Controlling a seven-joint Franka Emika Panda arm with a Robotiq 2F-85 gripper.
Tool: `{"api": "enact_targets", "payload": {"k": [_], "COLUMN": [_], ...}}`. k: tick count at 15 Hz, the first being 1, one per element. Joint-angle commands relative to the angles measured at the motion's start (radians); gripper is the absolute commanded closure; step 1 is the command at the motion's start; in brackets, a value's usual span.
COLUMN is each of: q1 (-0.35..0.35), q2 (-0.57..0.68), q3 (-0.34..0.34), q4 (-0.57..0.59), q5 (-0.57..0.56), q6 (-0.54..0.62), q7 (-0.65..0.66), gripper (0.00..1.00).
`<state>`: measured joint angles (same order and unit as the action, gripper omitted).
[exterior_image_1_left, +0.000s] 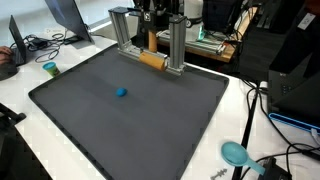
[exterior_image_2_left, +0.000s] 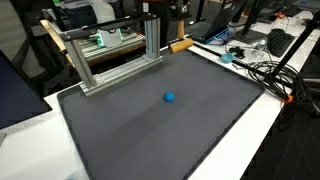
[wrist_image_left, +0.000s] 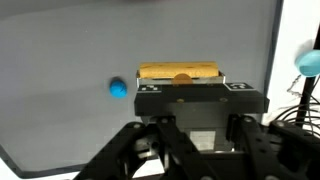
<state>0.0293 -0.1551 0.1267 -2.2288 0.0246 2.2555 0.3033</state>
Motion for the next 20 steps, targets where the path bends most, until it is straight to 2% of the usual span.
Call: {"api": "enact_targets", "payload": {"k": [1, 4, 7, 8, 9, 11, 12, 14, 16, 20], "q1": [-0.021, -0.048, -0.068, -0.057, -0.062, -0.059, -0.056, -0.048, -0.049, -0.056], "q2": [0.049, 0.096, 0.150, 0.114, 0.126, 0.131, 0.131, 0.155, 0.199, 0.288], "q3": [-0.035, -0.087, -0.135, -0.123, -0.132, -0.132, -0.130, -0.124, -0.130, -0.138], "q4": [0.022, 0.045, 0.101, 0.035, 0.043, 0.038, 0.037, 0.018, 0.044, 0.101], "q5": [-0.081, -0.090, 0.007, -0.052, -0.047, -0.048, -0.048, -0.116, -0.132, -0.093], "q6": [-0.006, -0.021, -0.039, -0.005, -0.005, -0.004, -0.004, 0.132, 0.191, 0.207], "q7": [-0.023, -0.075, -0.129, -0.094, -0.103, -0.102, -0.101, -0.104, -0.138, -0.250], "gripper": [0.78, 0.78, 0.78, 0.78, 0.53, 0.53, 0.78, 0.78, 0.78, 0.78]}}
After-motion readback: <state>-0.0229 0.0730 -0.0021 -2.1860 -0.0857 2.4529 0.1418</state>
